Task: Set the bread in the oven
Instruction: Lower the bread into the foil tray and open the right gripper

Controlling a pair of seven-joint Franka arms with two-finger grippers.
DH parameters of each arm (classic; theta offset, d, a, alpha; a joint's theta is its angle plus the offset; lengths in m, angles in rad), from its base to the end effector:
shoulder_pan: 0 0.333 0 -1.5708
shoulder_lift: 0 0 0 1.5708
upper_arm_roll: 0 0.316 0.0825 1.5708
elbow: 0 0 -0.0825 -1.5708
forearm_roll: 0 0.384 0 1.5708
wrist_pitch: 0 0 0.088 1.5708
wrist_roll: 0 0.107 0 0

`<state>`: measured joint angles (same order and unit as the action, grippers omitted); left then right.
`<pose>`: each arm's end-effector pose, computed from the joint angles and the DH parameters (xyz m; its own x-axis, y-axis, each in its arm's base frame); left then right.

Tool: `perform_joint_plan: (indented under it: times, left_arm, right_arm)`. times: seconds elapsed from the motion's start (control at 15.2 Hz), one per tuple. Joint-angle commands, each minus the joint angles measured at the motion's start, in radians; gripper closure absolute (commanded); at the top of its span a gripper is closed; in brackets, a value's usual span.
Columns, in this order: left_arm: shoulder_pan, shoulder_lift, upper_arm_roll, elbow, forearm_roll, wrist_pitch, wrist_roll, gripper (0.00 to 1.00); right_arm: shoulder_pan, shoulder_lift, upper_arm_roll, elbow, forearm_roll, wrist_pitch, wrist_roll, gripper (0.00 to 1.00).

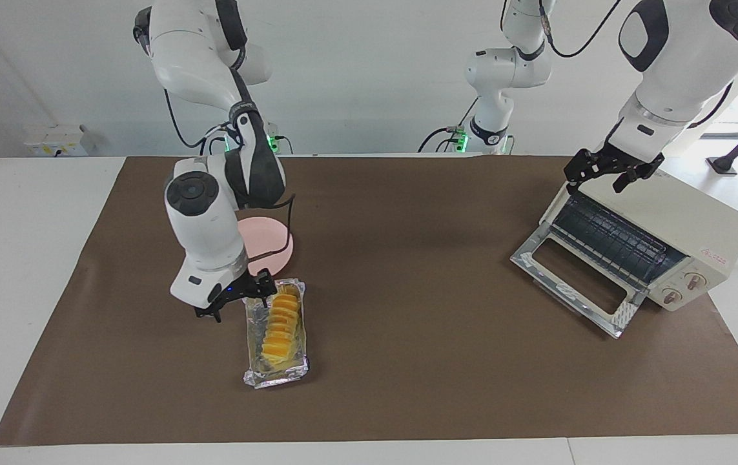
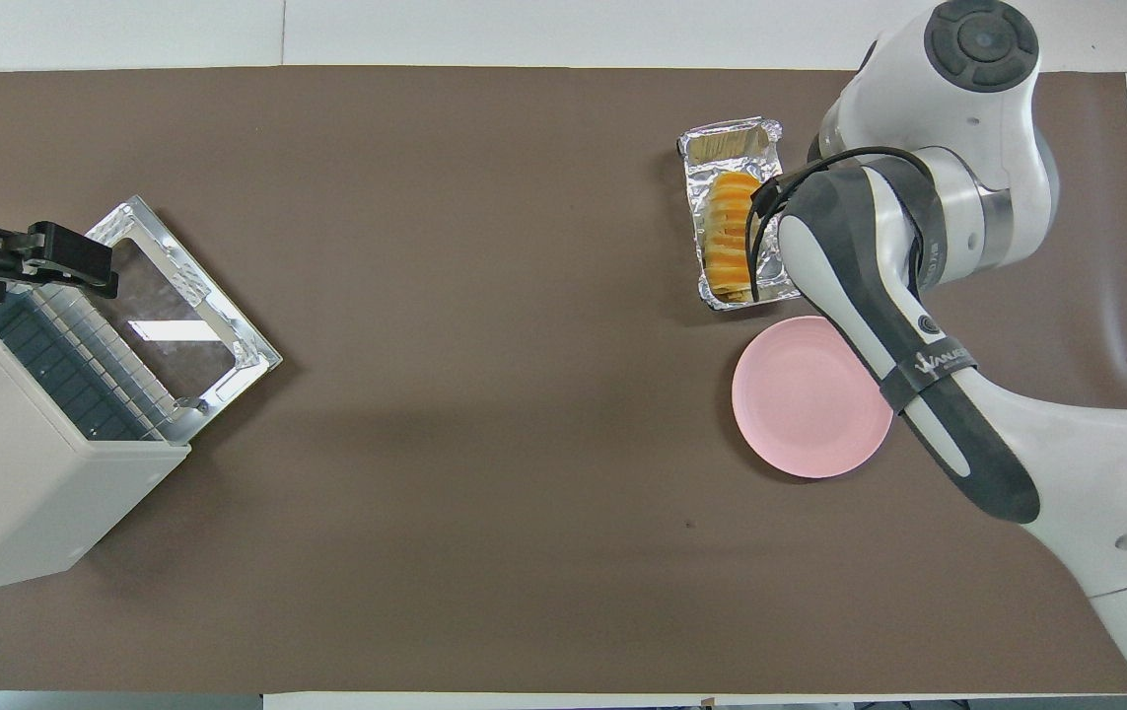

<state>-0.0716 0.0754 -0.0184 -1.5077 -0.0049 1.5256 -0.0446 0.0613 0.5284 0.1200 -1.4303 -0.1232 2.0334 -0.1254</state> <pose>0.5704 -0.0516 0.6078 0.9973 -0.0455 -0.0577 -0.0453 -0.9990 0.0037 0.7050 0.1064 0.3974 0.9401 0.3336 0.0705 0.3296 -0.9420 0.0631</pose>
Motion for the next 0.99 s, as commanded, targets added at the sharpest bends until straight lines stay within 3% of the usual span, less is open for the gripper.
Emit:
perform_joint_plan:
  times: [0.0, 0.33, 0.53, 0.79, 0.86, 0.92]
  left_arm:
    - [-0.001, -0.029, 0.003, -0.031, -0.009, 0.01, 0.0, 0.0]
    - [-0.001, -0.029, 0.003, -0.032, -0.009, 0.01, 0.0, 0.0]
    - [-0.001, -0.029, 0.003, -0.032, -0.009, 0.01, 0.0, 0.0]
    - [-0.001, -0.029, 0.005, -0.031, -0.009, 0.01, 0.0, 0.0]
    - [-0.001, -0.029, 0.003, -0.031, -0.007, 0.01, 0.0, 0.0]
    - [-0.001, -0.029, 0.003, -0.032, -0.007, 0.01, 0.0, 0.0]
  right_arm:
    - [-0.009, 0.007, 0.007, -0.064, -0.007, 0.085, -0.014, 0.0]
    - [-0.034, 0.016, 0.006, -0.14, -0.019, 0.165, -0.034, 0.0]
    - [-0.032, 0.013, 0.004, -0.196, -0.024, 0.249, -0.036, 0.1]
    - [-0.035, 0.01, 0.006, -0.228, -0.021, 0.312, -0.03, 0.43]
    - [-0.037, 0.008, 0.006, -0.237, -0.018, 0.324, -0.03, 0.62]
    - [-0.044, 0.008, 0.006, -0.243, -0.018, 0.337, -0.03, 0.9]
